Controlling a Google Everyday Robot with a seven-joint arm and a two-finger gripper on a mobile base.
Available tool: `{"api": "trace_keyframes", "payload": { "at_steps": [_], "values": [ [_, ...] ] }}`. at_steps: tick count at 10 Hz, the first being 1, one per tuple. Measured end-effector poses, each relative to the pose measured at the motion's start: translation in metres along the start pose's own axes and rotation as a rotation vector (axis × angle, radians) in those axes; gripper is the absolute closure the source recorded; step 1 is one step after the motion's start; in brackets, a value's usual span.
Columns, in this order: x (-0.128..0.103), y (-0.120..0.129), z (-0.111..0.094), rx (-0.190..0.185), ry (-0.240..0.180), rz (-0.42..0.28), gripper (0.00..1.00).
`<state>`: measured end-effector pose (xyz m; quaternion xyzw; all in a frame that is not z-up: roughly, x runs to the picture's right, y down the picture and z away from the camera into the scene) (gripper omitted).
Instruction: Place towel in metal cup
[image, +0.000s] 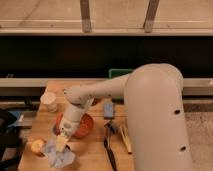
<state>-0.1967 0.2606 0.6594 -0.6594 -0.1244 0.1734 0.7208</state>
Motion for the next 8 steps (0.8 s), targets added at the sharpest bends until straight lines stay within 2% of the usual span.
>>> {"api": "trace_keyframes", "payload": {
  "at_steps": [1,2,4,8],
  "values": [
    [0.0,-0.001,-0.001,0.002,-0.002,0.005,0.51],
    [0.001,-0.004,-0.005,0.009,-0.004,0.016,0.39],
    [0.001,-0.009,-0.011,0.022,-0.012,0.027,0.26],
    [0.003,-0.016,-0.021,0.038,-0.033,0.045,0.24]
  ]
}}
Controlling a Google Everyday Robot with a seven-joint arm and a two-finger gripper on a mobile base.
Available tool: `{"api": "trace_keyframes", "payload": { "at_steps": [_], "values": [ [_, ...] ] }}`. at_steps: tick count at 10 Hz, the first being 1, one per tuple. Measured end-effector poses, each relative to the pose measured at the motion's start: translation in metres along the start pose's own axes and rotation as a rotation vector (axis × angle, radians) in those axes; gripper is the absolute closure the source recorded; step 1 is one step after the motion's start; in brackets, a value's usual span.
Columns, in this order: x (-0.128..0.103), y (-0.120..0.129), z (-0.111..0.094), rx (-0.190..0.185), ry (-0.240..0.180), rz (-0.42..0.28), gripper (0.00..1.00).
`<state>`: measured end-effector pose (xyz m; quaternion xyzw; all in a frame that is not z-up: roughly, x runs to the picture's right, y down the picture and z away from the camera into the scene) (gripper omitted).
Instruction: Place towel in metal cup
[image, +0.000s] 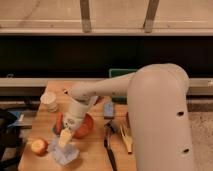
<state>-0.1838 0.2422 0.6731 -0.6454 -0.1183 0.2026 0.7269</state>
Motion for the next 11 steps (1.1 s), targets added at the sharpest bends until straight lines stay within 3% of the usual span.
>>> {"api": "trace_keyframes", "payload": {
  "at_steps": [3,4,5,6,9,10,11],
  "values": [
    [0.004,0.001,-0.016,0.042,-0.029,0.015,0.24],
    [0.005,0.001,-0.031,0.078,-0.053,0.022,0.24],
    [0.006,0.002,-0.057,0.147,-0.093,0.034,0.24],
    [0.008,0.002,-0.076,0.193,-0.122,0.044,0.24],
    [0.029,-0.02,-0.152,0.395,-0.257,0.137,0.24],
    [0.037,-0.025,-0.168,0.433,-0.284,0.166,0.24],
    [0.038,-0.026,-0.171,0.443,-0.29,0.173,0.24]
  ]
}}
